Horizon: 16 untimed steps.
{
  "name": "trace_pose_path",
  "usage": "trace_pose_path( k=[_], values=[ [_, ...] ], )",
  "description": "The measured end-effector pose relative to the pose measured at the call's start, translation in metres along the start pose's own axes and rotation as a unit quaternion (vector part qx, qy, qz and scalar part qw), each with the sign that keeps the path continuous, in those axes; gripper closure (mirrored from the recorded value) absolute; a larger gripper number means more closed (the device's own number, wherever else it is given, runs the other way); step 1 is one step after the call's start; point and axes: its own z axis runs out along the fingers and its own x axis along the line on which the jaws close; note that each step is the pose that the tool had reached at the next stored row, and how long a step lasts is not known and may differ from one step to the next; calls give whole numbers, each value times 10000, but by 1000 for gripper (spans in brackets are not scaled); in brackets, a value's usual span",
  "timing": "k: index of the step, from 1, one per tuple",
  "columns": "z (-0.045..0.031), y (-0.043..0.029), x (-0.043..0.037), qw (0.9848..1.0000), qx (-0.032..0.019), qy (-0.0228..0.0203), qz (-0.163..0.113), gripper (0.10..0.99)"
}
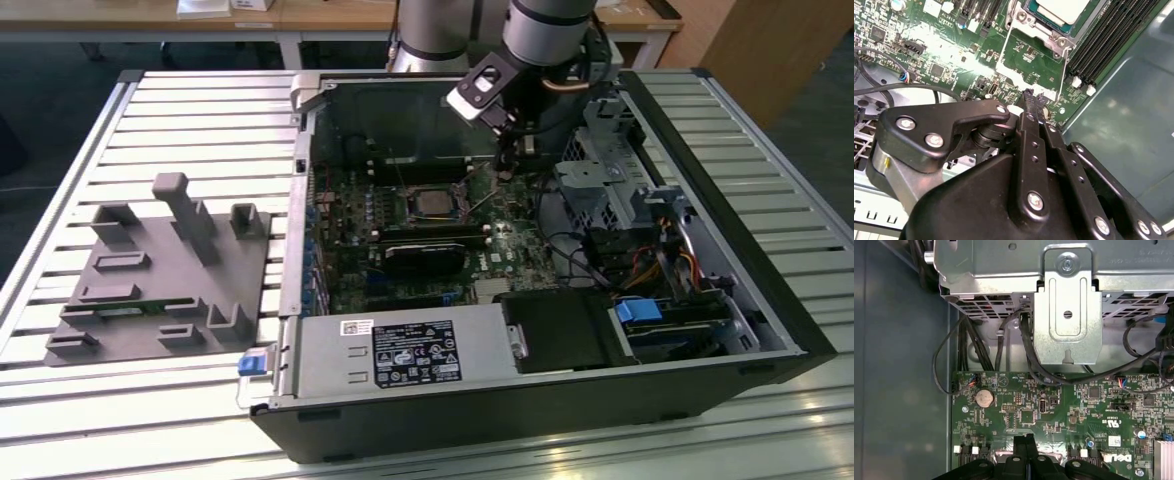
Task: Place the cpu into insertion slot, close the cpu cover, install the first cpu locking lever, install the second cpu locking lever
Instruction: 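Close the cpu cover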
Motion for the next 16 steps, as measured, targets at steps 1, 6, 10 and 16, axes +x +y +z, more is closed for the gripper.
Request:
trace_pose_path(
  k=[1,6,10,16],
  values=[
    [2,7,0,10000,0,0,0,980],
    [14,38,2,10000,0,-2,0,980],
    [20,58,3,10000,0,-1,0,980],
    [23,96,3,10000,0,-2,0,980]
  ],
)
